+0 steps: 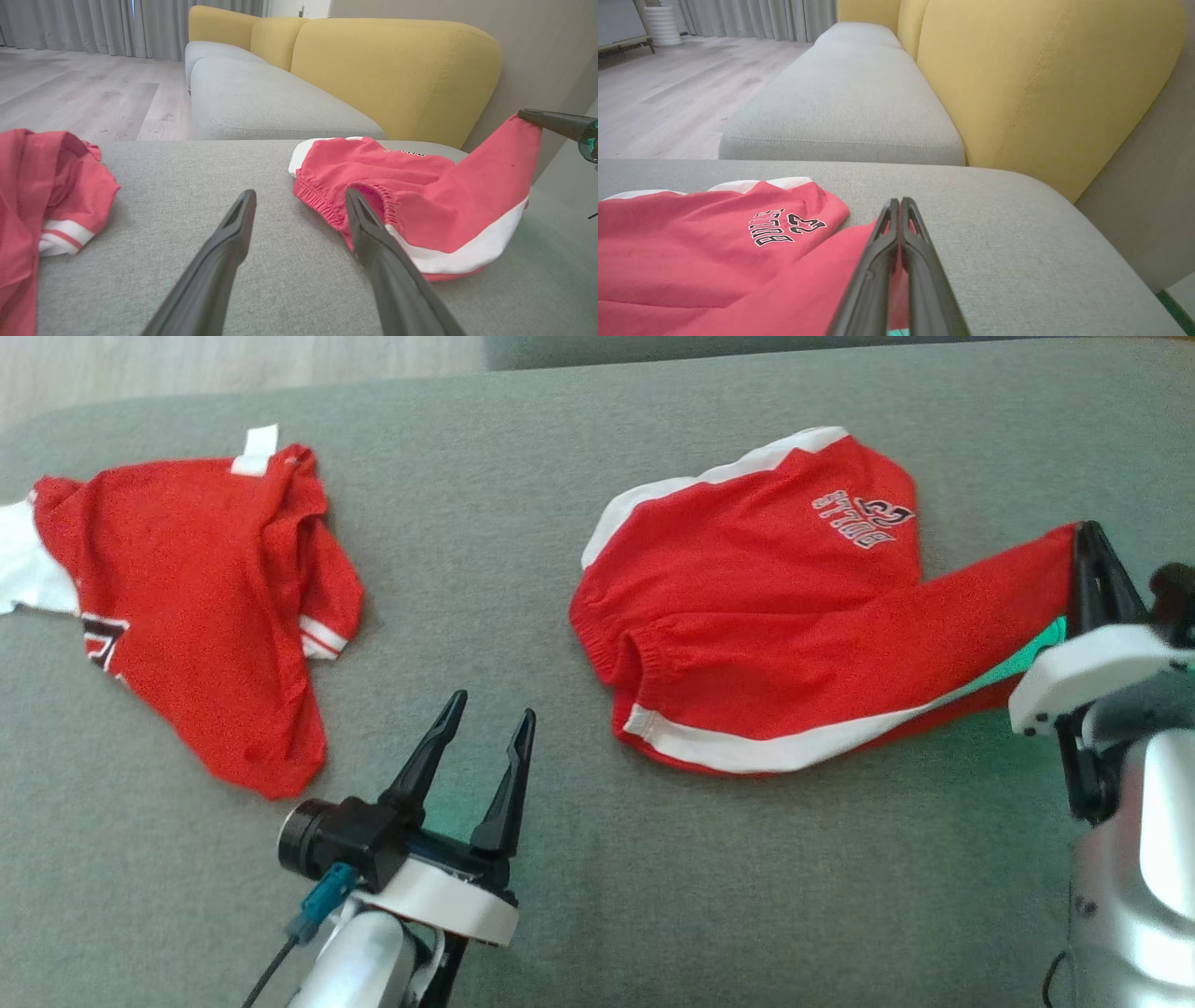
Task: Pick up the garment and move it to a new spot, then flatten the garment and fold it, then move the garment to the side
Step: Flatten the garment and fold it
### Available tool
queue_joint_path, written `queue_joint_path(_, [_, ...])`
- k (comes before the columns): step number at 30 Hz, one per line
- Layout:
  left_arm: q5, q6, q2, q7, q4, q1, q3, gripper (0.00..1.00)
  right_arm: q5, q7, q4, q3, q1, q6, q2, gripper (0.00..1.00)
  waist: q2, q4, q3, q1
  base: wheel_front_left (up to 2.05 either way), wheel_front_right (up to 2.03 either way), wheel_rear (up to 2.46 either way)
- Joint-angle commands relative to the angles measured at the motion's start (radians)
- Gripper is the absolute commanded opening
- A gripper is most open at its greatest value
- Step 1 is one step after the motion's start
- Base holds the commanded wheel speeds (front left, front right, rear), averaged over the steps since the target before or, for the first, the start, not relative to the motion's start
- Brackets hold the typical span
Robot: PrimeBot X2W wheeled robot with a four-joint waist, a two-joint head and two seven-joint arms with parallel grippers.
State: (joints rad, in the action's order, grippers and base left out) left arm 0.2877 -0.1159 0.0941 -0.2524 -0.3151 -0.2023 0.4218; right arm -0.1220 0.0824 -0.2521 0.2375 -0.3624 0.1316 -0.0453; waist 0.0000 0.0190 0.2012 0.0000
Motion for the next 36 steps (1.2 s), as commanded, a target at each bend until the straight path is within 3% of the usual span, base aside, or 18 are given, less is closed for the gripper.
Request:
queue_joint_path(1, [-0.012, -0.008, -0.002, -0.009, 0.031, -0.039, -0.031, 1.00, -0.019, 0.026, -0.001, -0.009, -0.055, -0.001, -0.005, 0.00, 0.0000, 0.022, 0.014, 0.0000, 0.00, 0.00, 0.00])
queue_joint_path(10, [-0.012, -0.013, -0.013, -0.009, 0.029, -0.054, -0.032, 1.00, -0.116, 0.091, -0.213, 0.022, -0.148, -0.001, -0.030, 0.00, 0.0000, 0.060, 0.036, 0.0000, 0.00, 0.00, 0.00])
queue_joint_path(11, [-0.012, -0.013, -0.013, -0.009, 0.030, -0.054, -0.033, 1.00, -0.125, 0.092, -0.237, 0.025, -0.154, -0.001, -0.035, 0.37, 0.0000, 0.060, 0.038, 0.0000, 0.00, 0.00, 0.00])
queue_joint_path(12, [-0.013, -0.013, -0.014, -0.009, 0.030, -0.055, -0.035, 1.00, -0.129, 0.090, -0.256, 0.033, -0.161, -0.001, -0.036, 1.00, 0.0000, 0.059, 0.038, 0.0000, 0.00, 0.00, 0.00])
queue_joint_path(18, [-0.018, -0.014, -0.012, -0.009, 0.047, -0.057, -0.053, 1.00, -0.076, -0.046, -0.267, 0.023, -0.195, -0.001, -0.025, 1.00, 0.0000, 0.025, 0.031, 0.0000, 0.00, 0.00, 0.00])
queue_joint_path(24, [-0.011, -0.014, -0.015, -0.009, 0.091, -0.047, -0.072, 1.00, 0.084, -0.235, -0.150, -0.087, -0.110, -0.001, -0.017, 1.00, 0.0000, -0.030, 0.012, 0.0000, 0.00, 0.00, 0.00])
queue_joint_path(31, [0.004, -0.015, -0.017, -0.009, 0.133, -0.017, -0.093, 1.00, 0.197, -0.318, 0.033, -0.193, 0.128, -0.001, -0.006, 1.00, 0.0000, -0.109, -0.016, 0.0000, 0.00, 0.00, 0.00])
queue_joint_path(36, [0.015, -0.015, -0.020, -0.009, 0.139, -0.008, -0.094, 1.00, 0.242, -0.331, 0.058, -0.233, 0.197, -0.001, -0.005, 1.00, 0.0000, -0.145, -0.022, 0.0000, 0.00, 0.00, 0.00])
